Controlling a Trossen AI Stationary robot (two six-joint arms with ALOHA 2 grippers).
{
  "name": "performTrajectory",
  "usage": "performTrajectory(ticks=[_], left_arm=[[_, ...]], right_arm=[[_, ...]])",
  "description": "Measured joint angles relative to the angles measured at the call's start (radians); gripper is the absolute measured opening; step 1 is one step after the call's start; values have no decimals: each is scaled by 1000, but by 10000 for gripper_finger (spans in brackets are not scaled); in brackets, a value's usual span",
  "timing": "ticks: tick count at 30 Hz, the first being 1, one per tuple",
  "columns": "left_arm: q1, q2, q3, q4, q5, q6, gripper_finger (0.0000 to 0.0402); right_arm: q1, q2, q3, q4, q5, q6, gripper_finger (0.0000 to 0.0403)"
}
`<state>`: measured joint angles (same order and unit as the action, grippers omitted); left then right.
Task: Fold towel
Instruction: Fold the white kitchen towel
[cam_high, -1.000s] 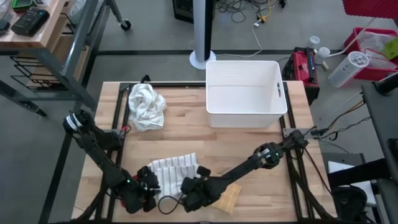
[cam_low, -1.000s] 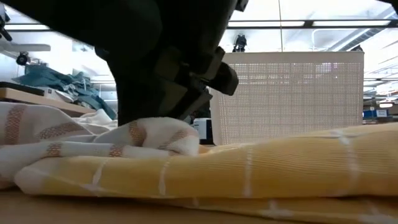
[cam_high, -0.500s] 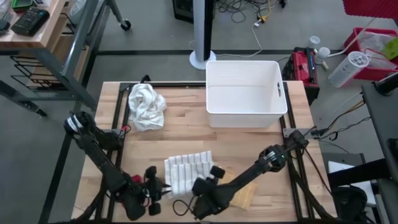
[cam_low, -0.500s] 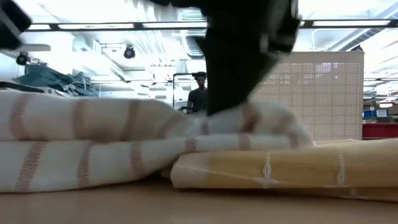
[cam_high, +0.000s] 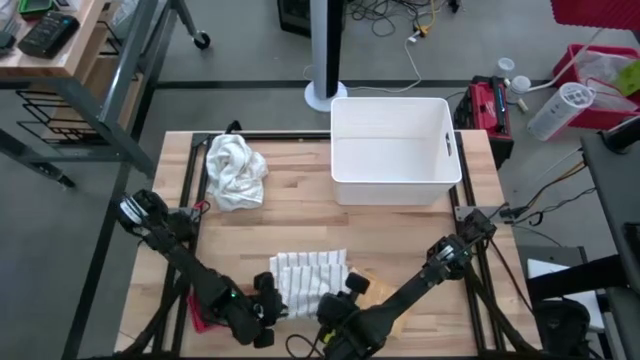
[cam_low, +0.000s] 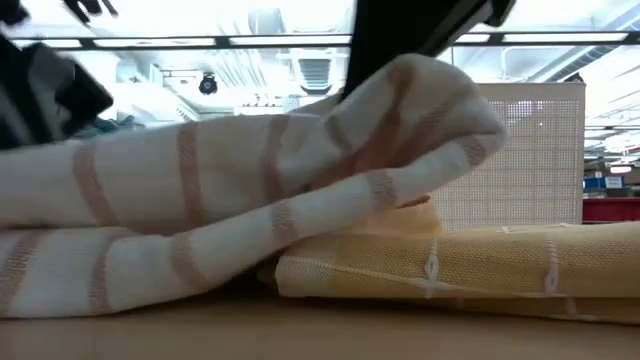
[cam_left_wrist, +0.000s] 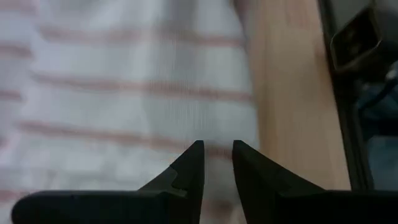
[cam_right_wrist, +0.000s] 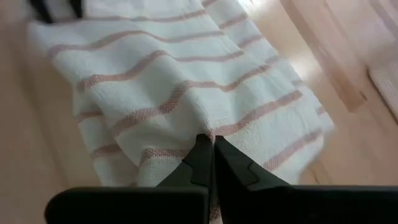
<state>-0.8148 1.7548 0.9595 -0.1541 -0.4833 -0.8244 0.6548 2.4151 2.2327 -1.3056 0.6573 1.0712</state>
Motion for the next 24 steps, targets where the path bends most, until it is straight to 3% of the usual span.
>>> performTrajectory(ticks=[7,18,24], left_arm=[[68,98,71,-83,174,-35,76],[69,128,135,-181,173,-34,76],[65,126,130,-183,168,-33,76]], right_arm=[[2,-5,-2,29,-114,12,23],[18,-72,-6,43,-132,-37,143],[41,-75,-69,56,-134,-5,133]])
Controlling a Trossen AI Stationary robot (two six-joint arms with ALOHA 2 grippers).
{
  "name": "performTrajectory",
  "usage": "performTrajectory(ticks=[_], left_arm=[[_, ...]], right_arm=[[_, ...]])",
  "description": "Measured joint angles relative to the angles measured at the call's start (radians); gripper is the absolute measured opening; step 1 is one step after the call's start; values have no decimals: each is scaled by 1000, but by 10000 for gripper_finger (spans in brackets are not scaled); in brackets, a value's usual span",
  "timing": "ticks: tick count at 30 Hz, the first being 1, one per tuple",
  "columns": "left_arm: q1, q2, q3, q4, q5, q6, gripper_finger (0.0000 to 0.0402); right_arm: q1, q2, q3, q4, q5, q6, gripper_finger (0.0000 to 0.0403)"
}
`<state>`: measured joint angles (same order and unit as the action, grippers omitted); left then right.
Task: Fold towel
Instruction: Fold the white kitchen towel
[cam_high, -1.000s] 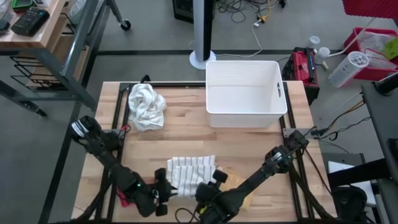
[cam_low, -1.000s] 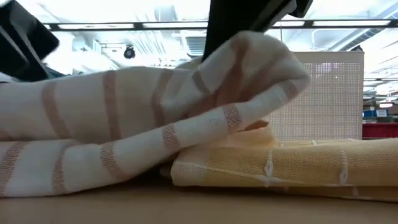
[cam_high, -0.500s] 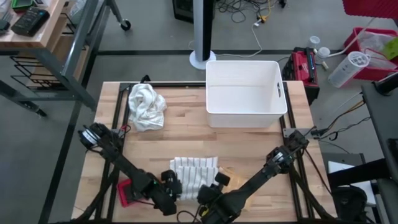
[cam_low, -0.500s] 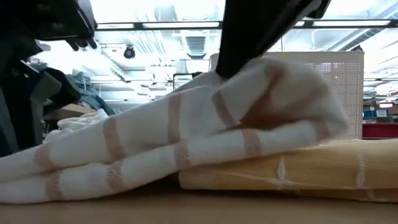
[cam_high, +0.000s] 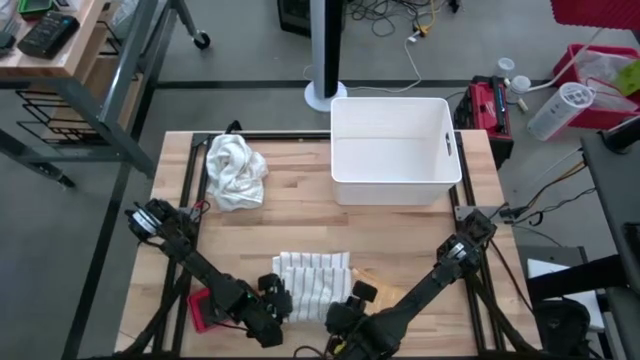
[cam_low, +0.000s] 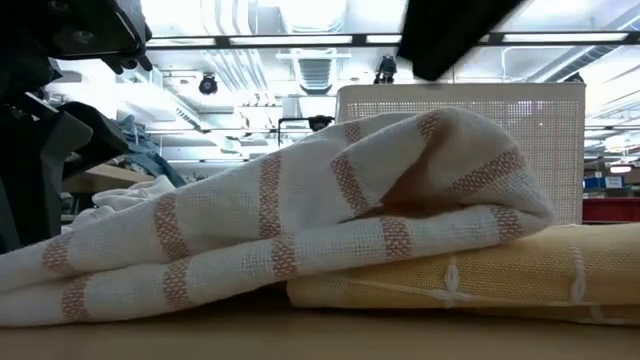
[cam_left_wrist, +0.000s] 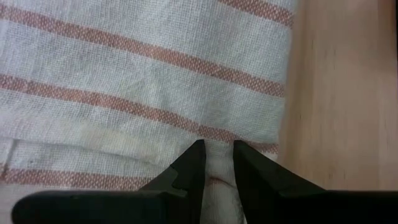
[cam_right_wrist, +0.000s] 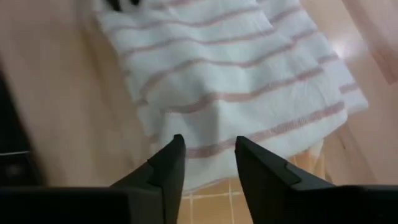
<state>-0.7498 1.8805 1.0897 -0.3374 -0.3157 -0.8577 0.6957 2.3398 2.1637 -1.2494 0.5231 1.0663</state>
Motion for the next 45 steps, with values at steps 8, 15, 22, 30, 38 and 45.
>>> performTrajectory(ticks=[8,15,22,30,38,45], left_arm=[[-7,-8,0,-35,-8,-18,76],[-10,-30,-4,-127,-20,-86,76],[-26,-54,-6,-145,-8,-96,76],[-70,-153,-6,-135,-77,-75,76],[-22,-215,-12,-142,-346,42,76],[63,-147,-75,-75,-304,45,76]], right_arm=[[4,2,-205,135,-142,45,41],[33,-10,-271,131,-158,108,8],[56,-96,-260,85,-142,108,11],[68,-210,-296,84,62,145,5],[-16,-286,-454,307,109,-16,0],[-66,-301,-627,561,264,-22,0]])
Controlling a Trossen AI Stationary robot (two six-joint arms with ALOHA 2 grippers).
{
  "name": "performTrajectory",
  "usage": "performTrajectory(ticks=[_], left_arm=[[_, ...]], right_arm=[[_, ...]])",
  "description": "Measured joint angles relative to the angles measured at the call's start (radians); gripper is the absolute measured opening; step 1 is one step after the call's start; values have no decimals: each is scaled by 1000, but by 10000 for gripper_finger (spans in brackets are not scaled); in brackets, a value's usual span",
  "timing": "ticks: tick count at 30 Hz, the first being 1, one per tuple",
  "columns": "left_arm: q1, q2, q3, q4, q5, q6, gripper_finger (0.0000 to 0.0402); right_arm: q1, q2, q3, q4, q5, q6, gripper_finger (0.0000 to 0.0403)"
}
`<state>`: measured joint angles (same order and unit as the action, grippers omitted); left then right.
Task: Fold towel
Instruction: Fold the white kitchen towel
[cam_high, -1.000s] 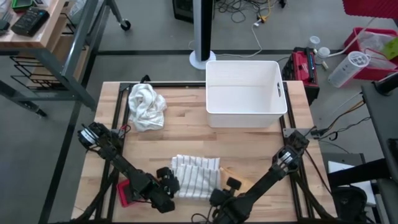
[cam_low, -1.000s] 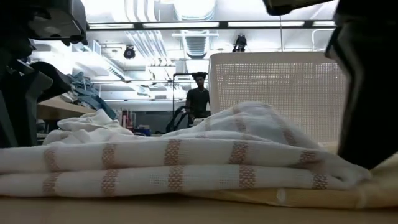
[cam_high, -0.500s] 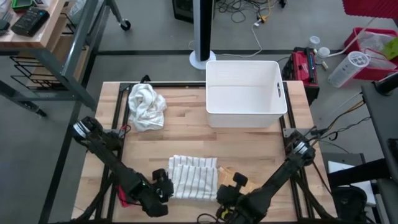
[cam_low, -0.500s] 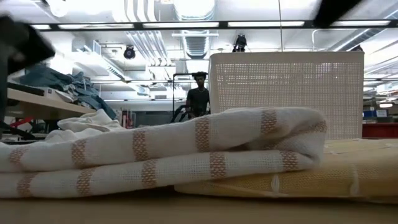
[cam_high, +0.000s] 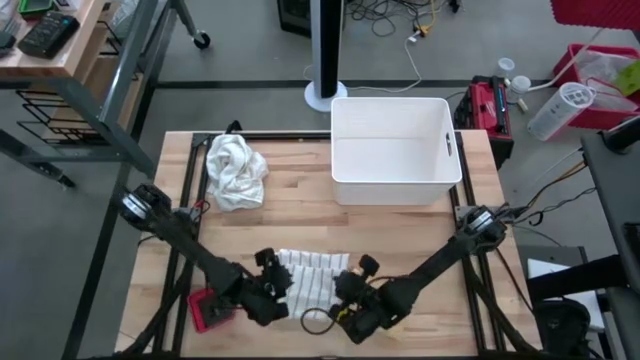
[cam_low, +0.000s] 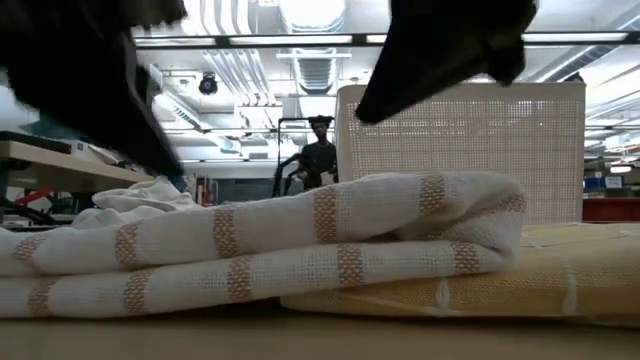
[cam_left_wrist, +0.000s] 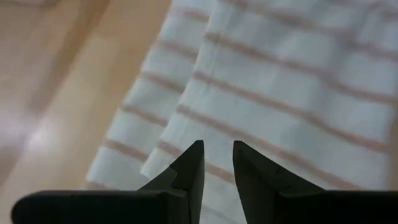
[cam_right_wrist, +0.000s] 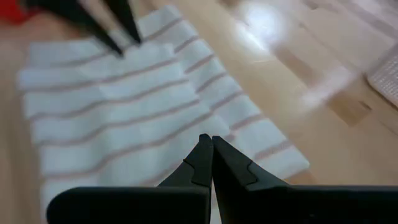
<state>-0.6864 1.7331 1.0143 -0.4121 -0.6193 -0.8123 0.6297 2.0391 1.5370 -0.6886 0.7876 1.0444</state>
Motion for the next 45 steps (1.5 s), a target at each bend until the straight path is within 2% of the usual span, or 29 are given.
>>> performTrajectory(ticks=[4,8,16,30,32,35,37,40,45], left_arm=[[35,25,-39,12,91,-30,76],[68,28,-55,14,131,-70,76],[79,26,-71,-41,143,-170,76],[48,-2,-78,-61,135,-192,76],[41,-5,-78,-60,124,-191,76],[28,-16,-78,-59,110,-192,76],[21,-25,-78,-59,109,-193,76],[0,-50,-78,-57,105,-198,76],[-63,-74,-78,-52,37,-208,76]], right_arm=[[1,8,-72,87,24,37,0],[-8,24,-135,97,22,112,0],[-4,29,-235,105,-21,219,0],[5,-75,-182,96,-28,71,0],[7,-102,-186,96,-60,71,0],[9,-140,-198,95,-214,61,0],[13,-156,-206,91,-274,54,0],[20,-175,-211,58,-301,56,0],[27,-178,-217,-4,-300,84,0]])
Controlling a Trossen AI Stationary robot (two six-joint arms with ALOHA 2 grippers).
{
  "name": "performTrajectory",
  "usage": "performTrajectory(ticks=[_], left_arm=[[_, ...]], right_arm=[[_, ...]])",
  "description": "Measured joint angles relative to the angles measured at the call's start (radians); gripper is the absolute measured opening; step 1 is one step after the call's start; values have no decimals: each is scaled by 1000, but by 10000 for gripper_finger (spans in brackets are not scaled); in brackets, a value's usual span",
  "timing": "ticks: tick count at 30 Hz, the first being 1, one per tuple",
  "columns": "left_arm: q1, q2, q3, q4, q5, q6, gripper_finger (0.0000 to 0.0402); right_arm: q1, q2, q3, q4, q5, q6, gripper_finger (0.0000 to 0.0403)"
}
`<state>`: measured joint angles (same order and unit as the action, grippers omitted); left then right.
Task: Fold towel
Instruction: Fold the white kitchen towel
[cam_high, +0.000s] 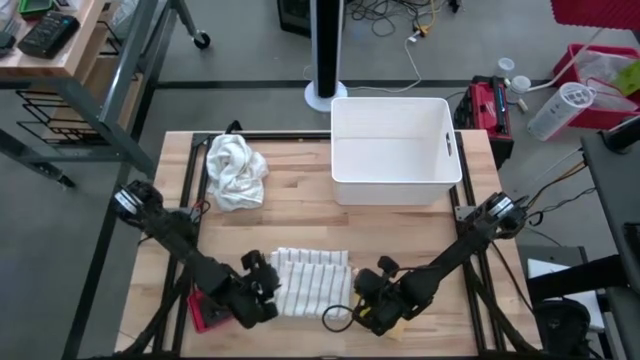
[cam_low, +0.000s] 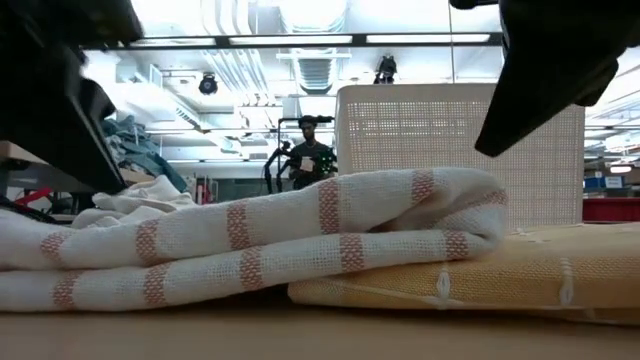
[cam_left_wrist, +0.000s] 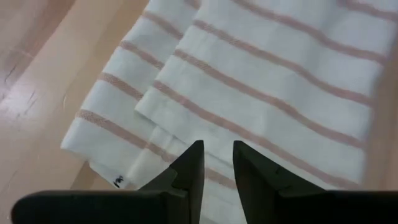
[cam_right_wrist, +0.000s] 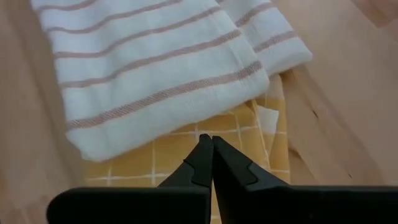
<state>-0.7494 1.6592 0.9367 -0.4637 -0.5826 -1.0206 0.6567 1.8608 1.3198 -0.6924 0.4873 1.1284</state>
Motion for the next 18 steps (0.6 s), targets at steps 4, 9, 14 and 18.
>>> performTrajectory(ticks=[4,9,14,18], left_arm=[[-46,-1,-1,1,-12,1,76],[-89,0,-10,-8,-94,-13,76],[-85,-3,-9,-17,-118,9,76],[-72,-3,-9,-39,-126,16,76]], right_arm=[[2,4,-13,-2,2,-24,0],[2,5,-22,-10,11,-75,0],[2,5,-23,-9,11,-133,0],[2,5,-23,-6,12,-161,0]])
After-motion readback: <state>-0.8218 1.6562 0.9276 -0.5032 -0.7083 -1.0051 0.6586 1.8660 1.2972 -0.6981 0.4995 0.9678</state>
